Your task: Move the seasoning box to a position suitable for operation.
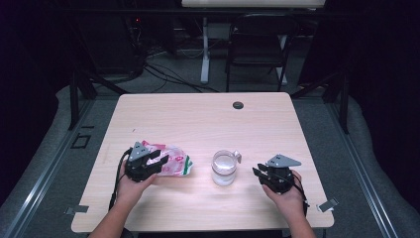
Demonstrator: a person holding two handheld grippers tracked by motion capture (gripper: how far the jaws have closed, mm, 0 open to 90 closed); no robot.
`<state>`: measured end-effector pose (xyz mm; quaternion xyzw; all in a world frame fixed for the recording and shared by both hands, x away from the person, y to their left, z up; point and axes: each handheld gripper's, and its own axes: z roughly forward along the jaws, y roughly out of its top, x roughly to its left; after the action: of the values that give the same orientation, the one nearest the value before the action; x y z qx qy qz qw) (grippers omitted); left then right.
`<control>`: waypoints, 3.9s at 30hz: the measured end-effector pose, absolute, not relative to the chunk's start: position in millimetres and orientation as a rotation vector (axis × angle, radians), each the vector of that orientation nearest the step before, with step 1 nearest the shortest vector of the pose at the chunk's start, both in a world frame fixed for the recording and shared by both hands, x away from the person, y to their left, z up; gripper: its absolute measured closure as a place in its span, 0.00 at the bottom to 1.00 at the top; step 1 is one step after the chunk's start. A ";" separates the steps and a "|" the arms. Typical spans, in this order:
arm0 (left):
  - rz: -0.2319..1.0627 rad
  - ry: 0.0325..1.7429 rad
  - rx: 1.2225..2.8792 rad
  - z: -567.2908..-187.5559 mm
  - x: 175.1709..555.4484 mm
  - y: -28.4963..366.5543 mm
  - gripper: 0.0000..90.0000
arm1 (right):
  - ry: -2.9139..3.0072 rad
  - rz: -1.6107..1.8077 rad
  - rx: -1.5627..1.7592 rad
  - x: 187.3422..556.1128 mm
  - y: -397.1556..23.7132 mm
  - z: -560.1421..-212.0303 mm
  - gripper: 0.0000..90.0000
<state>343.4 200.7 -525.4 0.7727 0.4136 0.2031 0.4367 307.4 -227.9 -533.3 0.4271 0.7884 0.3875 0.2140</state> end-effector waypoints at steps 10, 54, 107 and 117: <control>0.523 1.032 1.899 -524.2 336.4 205.9 0.61 | 2.200 1.114 1.159 310.8 -221.0 -534.1 0.79; 0.536 1.164 1.802 -522.3 291.1 251.2 0.69 | 2.332 1.035 1.162 376.2 -179.7 -556.2 0.93; 0.407 0.947 1.890 -514.6 329.6 183.4 0.69 | 2.320 1.141 1.093 282.4 -191.5 -522.4 0.65; 0.388 0.938 1.878 -513.1 325.9 182.9 0.66 | 2.249 1.181 1.016 277.8 -191.5 -511.4 0.62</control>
<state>325.9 182.9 -513.1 0.7706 0.3850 0.1592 0.4823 277.8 -191.5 -511.4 0.3639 0.8051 0.4228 0.2016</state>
